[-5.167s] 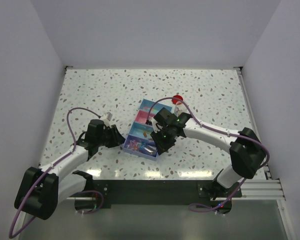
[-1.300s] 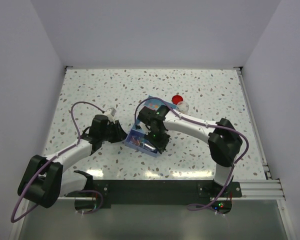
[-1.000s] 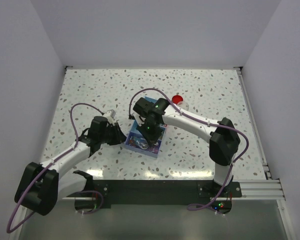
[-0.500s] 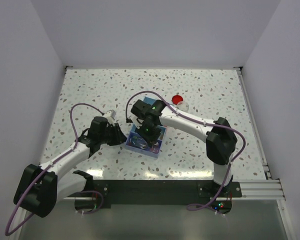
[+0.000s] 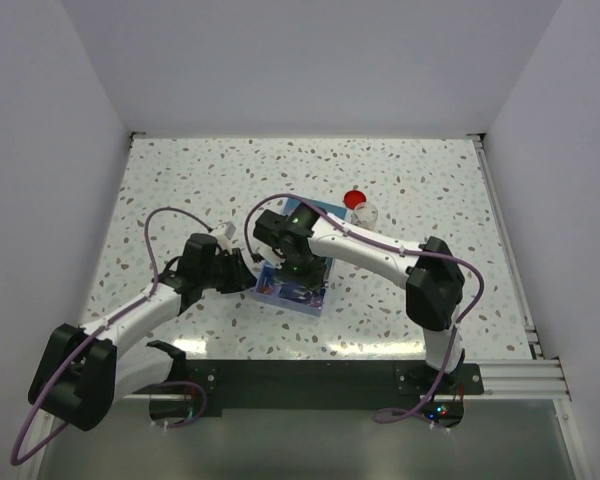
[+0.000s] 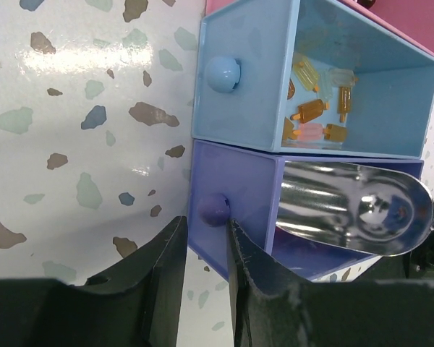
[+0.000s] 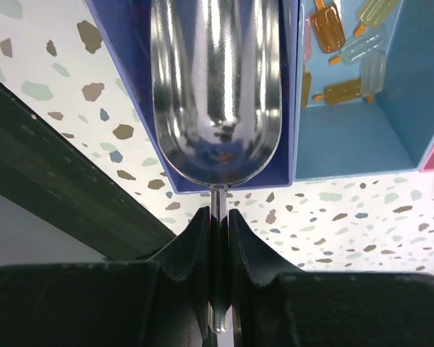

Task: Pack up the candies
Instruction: Scoop the fake candies from the storage box.

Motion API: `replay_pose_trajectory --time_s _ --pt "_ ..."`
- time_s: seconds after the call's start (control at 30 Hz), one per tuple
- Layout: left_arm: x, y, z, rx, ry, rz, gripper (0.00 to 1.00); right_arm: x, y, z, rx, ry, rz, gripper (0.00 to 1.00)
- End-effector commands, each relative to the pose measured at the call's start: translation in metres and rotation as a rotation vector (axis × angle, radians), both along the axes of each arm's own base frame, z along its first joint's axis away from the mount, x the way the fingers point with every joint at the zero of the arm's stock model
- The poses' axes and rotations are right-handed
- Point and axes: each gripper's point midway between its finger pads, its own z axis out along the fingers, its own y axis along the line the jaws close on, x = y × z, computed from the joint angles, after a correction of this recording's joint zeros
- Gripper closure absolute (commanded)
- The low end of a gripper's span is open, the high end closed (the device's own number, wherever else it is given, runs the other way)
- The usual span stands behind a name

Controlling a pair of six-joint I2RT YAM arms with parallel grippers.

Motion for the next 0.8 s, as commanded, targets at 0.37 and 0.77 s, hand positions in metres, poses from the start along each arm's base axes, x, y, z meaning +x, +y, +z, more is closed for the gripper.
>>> replay_pose_trajectory --time_s 0.37,0.77 --pt "0.000 -0.011 0.000 -0.019 0.000 -0.071 0.67 -0.015 -0.018 -0.004 -0.209 0.018 0.114 1.00" --pt "-0.005 -0.017 -0.001 -0.048 0.008 -0.102 0.67 -0.017 0.069 -0.026 0.122 0.038 0.023 1.00"
